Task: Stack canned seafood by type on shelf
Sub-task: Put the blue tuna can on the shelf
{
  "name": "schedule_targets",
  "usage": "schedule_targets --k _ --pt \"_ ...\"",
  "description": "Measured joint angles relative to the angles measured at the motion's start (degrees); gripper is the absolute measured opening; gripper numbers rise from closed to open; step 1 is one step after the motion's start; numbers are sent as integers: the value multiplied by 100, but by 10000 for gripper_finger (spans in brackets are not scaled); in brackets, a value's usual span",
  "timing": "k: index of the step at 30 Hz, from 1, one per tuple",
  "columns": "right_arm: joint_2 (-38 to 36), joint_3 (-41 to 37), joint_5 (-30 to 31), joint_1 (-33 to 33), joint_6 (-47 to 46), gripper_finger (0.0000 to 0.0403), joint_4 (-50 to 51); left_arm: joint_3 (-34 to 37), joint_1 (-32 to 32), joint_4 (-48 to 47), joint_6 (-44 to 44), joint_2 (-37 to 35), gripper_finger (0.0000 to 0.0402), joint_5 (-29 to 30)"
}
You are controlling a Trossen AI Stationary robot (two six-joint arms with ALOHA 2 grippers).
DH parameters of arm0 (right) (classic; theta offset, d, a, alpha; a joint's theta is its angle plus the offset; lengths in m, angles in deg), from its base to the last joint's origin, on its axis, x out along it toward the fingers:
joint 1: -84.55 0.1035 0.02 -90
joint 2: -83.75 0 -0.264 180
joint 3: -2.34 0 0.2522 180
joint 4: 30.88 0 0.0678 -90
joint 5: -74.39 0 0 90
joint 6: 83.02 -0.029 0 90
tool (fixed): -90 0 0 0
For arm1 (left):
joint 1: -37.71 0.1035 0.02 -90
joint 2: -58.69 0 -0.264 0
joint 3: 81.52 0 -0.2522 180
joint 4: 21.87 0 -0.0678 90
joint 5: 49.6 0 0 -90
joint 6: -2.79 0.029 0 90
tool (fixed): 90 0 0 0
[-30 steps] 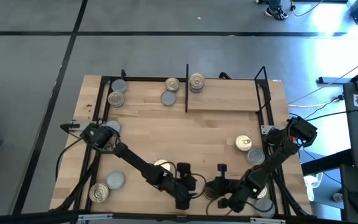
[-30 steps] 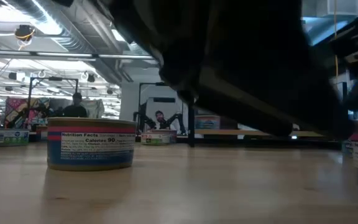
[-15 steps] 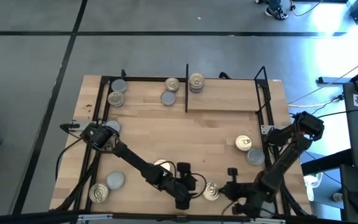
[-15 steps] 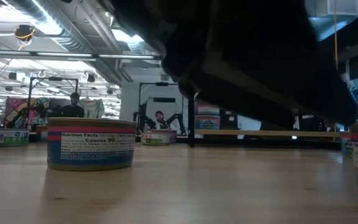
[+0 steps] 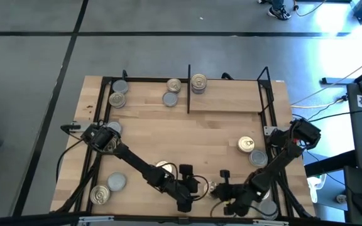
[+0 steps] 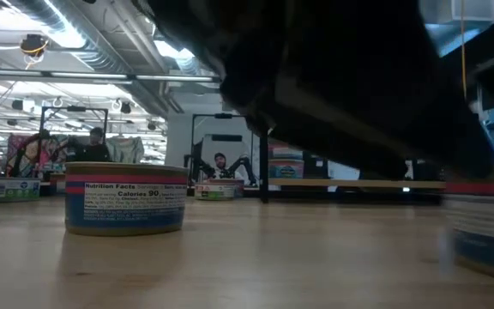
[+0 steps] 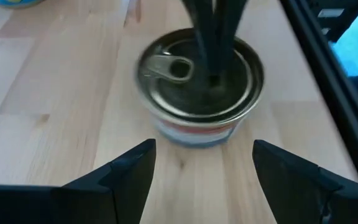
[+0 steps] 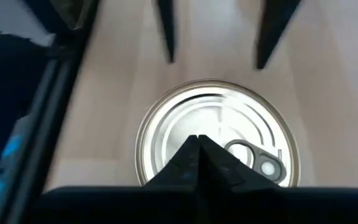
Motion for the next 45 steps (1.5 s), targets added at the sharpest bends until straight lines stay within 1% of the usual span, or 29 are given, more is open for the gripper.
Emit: schedule_targets --k 6,9,13,15,17,19,21,22,24,28,31,32,35,40,45 --pt "34 4 172 -458 525 10 76 -2 0 -480 -155 -70 265 0" --pt "40 0 206 -721 883 10 93 -2 2 -982 -427 -255 265 13" --pt "-13 -5 200 -1025 1286 10 119 -4 0 -1641 -592 -520 265 230" --pt "-238 -37 116 -1035 1475 10 322 -4 1 -1905 -600 -624 265 344" --pt "-573 -46 83 -935 1468 10 575 -4 1 -2112 -603 -715 265 443" --pt "-988 -43 168 -800 1294 10 1006 -7 3 -2136 -569 -730 265 497" --pt "-1291 -282 242 -714 1089 10 1023 -9 19 -2133 -365 -728 265 498" --pt "-1398 -493 265 -700 1000 10 916 -7 44 -2099 -287 -718 265 494" --pt "-1588 -983 265 -718 878 10 305 -13 103 -1940 -239 -689 265 496" --pt "-1704 -2046 315 -771 922 10 -1858 -9 233 -1841 -100 -667 265 471" --pt "-1644 -2665 187 -872 1008 10 -3244 -9 304 -1842 -103 -667 265 442" --pt "-1630 -2821 195 -908 1029 10 -3553 -9 326 -1846 -103 -667 265 426" --pt "-1608 -3093 236 -963 1046 10 -3869 -9 363 -1840 -102 -667 265 384" --pt "-1584 -3123 245 -998 1178 10 -3970 -9 426 -1781 178 -667 265 369" --pt "-1388 -3121 241 -985 1188 10 -4023 -8 460 -1764 238 -664 265 367"
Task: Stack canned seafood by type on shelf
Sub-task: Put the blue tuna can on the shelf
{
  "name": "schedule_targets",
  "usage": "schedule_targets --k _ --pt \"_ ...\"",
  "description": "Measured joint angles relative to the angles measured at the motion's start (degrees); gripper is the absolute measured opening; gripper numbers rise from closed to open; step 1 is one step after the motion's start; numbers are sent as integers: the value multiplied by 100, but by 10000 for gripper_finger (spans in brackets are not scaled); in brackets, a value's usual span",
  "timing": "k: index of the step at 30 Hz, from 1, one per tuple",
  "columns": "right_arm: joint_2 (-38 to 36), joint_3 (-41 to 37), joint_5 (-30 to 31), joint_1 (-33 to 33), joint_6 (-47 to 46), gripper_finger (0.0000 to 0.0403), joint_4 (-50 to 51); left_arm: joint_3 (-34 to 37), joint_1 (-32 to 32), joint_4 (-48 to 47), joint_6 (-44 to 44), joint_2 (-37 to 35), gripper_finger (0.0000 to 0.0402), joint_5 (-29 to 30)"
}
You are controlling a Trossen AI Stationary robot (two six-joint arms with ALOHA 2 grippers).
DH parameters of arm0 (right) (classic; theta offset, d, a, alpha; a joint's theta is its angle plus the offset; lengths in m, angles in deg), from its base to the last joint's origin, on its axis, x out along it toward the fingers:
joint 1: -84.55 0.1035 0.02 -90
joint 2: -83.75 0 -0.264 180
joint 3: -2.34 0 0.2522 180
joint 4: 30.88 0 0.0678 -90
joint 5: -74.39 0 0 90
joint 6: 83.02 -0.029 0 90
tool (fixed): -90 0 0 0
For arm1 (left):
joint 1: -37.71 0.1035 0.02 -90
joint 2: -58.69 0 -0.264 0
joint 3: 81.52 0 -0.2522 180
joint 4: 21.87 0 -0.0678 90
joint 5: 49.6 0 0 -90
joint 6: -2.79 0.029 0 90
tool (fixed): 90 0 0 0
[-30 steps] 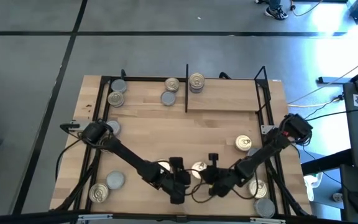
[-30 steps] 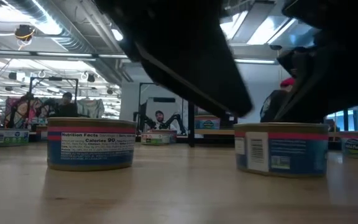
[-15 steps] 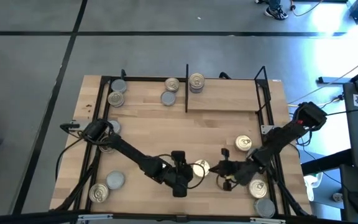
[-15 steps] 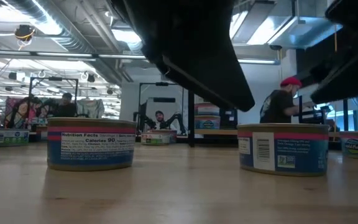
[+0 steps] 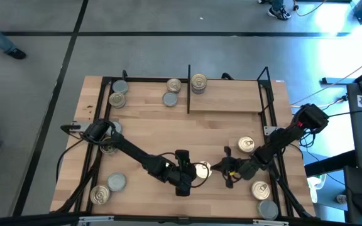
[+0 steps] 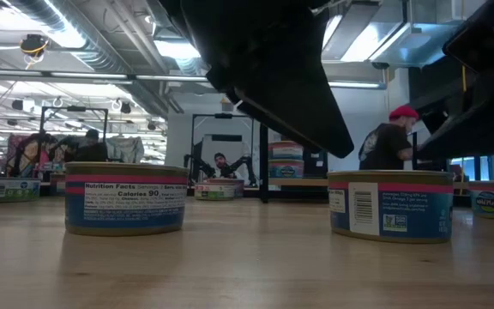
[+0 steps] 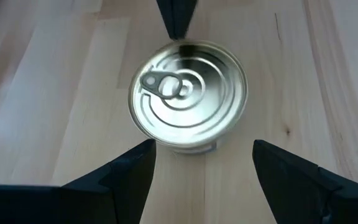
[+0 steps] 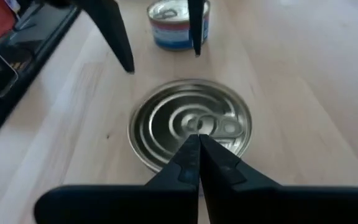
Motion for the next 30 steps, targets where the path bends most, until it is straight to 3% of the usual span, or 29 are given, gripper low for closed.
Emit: schedule_targets --k 15,21,30 --pt "202 8 -68 0 160 10 -272 2 29 246 282 0 265 2" --pt "202 154 -365 -158 306 10 -144 2 46 248 280 0 265 2" --pt "196 1055 -482 -232 396 10 1924 2 54 245 278 0 265 2"
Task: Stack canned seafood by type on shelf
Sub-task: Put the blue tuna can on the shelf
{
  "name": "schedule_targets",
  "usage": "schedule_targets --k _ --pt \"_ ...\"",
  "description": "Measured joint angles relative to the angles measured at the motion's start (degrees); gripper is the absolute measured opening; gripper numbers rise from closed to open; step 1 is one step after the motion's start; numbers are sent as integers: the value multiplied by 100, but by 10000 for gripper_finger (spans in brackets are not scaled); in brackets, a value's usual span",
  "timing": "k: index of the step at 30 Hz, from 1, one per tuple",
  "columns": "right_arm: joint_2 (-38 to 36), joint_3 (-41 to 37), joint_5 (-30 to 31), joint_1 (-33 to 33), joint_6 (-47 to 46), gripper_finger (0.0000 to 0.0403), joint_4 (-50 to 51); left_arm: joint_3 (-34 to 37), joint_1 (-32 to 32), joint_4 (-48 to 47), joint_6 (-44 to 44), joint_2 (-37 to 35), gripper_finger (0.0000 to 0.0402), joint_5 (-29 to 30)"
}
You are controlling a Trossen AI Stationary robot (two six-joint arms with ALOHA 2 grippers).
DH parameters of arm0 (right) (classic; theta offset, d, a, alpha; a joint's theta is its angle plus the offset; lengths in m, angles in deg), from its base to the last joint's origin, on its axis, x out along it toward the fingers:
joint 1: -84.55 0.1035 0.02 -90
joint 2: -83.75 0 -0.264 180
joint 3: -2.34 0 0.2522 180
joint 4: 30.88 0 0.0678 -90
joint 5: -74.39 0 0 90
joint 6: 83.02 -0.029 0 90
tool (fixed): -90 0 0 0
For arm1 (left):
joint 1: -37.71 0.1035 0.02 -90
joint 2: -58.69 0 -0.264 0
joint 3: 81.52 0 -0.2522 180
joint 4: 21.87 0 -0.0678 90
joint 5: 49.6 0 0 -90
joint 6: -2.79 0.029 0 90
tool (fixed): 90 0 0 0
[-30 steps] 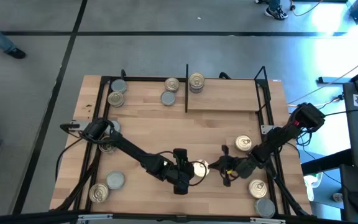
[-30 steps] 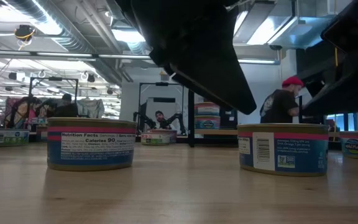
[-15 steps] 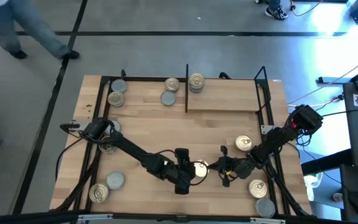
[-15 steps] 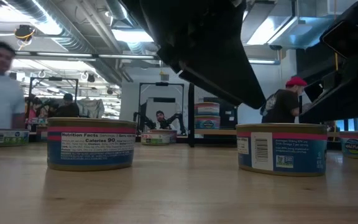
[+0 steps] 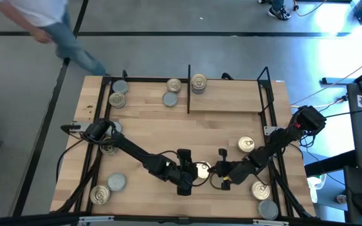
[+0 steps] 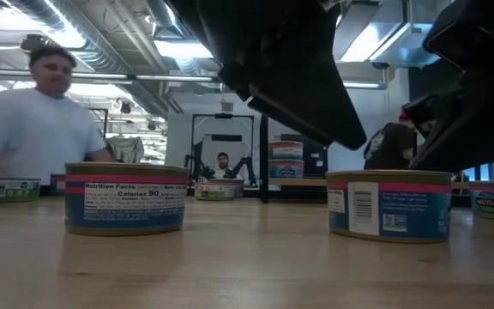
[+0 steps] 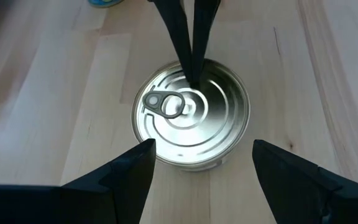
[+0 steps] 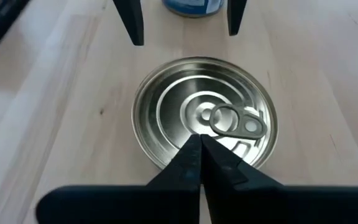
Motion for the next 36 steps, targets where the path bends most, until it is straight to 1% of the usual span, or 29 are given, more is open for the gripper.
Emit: schedule_targets --k 5,8,13,18,25,30,36 --pt "-1 27 2 9 -81 10 111 1 0 -4 1 0 265 0" --pt "-7 7 139 13 -116 10 167 0 0 -6 0 0 265 0" --pt "-7 -212 262 50 -185 10 -193 0 0 -8 -2 0 265 0" --pt "-10 -560 666 290 -275 10 -701 0 0 -7 206 0 265 0" --pt "-15 -712 787 402 -437 10 -853 0 0 5 469 0 265 2" --pt "-12 -716 784 402 -426 10 -832 0 0 6 832 0 265 2" --pt "-7 -782 802 416 -411 10 -856 0 -7 7 1665 0 265 2"
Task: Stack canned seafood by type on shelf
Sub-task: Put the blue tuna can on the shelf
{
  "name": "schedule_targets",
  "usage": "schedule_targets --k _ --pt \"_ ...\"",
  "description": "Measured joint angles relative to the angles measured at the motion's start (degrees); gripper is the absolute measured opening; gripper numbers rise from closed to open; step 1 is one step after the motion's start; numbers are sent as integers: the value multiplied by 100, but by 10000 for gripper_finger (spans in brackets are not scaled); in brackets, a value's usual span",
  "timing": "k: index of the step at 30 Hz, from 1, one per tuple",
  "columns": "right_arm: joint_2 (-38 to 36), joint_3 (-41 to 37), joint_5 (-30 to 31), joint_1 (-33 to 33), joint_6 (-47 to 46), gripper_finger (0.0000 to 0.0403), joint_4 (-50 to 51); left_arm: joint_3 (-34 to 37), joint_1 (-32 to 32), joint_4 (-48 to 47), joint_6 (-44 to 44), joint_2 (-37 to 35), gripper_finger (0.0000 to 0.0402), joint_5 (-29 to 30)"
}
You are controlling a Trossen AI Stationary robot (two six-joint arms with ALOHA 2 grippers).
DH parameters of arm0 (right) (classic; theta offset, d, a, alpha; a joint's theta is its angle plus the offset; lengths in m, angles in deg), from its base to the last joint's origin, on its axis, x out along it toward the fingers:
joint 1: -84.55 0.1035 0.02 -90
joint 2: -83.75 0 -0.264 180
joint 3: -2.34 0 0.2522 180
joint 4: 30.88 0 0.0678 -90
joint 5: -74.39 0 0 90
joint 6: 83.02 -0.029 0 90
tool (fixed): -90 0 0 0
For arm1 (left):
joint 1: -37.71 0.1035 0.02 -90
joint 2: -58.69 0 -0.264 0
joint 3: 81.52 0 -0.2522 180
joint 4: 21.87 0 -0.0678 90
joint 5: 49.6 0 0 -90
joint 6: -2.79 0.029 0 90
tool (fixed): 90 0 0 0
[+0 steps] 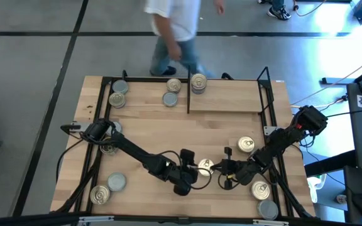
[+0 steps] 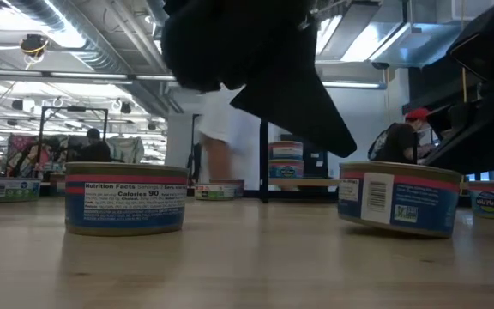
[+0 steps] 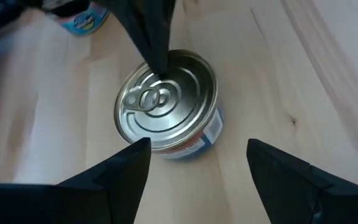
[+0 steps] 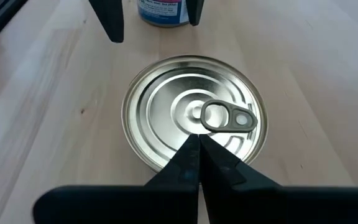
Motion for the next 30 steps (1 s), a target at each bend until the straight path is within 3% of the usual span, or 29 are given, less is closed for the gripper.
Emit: schedule_targets --k 5,14,30 --pt "4 -88 299 134 -22 10 -22 1 0 1 856 0 265 0" --pt "7 -88 286 132 -6 10 -51 2 42 138 2819 130 265 102" --pt "11 -91 251 121 4 10 -56 5 68 777 4313 602 265 469"
